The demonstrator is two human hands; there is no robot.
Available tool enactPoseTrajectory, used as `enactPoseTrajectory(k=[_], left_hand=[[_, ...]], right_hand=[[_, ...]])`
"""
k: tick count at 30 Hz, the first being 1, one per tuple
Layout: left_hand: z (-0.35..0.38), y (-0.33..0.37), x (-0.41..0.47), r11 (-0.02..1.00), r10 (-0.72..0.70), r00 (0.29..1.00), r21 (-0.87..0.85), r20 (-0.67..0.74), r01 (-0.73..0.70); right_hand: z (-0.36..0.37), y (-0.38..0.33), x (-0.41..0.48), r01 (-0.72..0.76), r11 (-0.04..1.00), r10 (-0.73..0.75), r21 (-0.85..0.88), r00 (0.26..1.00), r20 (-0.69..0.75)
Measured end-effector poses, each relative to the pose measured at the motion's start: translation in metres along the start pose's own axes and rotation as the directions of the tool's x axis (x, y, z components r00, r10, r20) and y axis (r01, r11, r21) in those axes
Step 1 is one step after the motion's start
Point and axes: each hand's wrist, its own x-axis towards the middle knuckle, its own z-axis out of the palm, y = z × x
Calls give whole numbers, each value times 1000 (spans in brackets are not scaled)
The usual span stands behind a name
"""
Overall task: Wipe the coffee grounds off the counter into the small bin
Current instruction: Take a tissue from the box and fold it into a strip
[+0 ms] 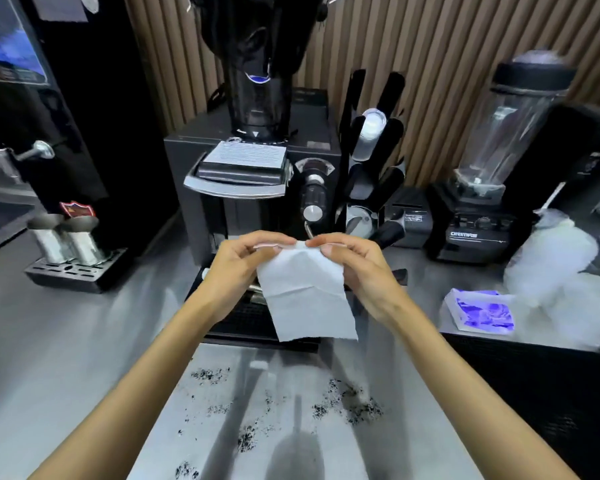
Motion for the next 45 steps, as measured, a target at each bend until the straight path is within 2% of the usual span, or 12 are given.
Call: enactPoseTrajectory(k=[5,9,14,17,20,22,26,31,34,39,43,45], left_hand=[[-28,2,-8,998,-33,999,54,-3,34],[-40,0,-15,980,40,998,198,-53,-28],[-73,-21,-17,936,23,994,351,-111,17],[-100,-31,-13,874,39,996,486,-75,3],[-136,-39,-6,840,56,998,540,-1,-47],[-166,-42,0,854,59,996,513,73,-88],[-229,-43,19,980,-3,994,198,112,-19],[-287,-42,48,988,-152,971,5,183,153],[-311,-39,65,990,-128,969,-25,209,136],[-339,-43,89,988,-9,981,151,192,-20],[-343,-48,105,934,23,995,354,93,-55],[-344,-54,109,898,63,994,430,84,-93]], right_hand=[[14,5,13,-14,995,19,-99,999,43],[27,11,22,55,973,-36,-225,996,87],[46,23,37,-19,919,49,-393,997,66],[70,38,49,-29,858,70,-513,996,60],[103,52,65,-22,806,97,-591,991,96],[126,59,79,-23,850,75,-527,994,77],[177,67,112,-49,962,45,-269,999,-24],[224,72,156,-37,989,15,-143,988,-154],[238,71,177,-56,992,33,-117,982,-186],[251,69,202,-23,930,-51,-368,980,-193],[255,72,219,-34,723,-211,-690,940,-267],[259,76,224,-28,699,-247,-714,929,-278]])
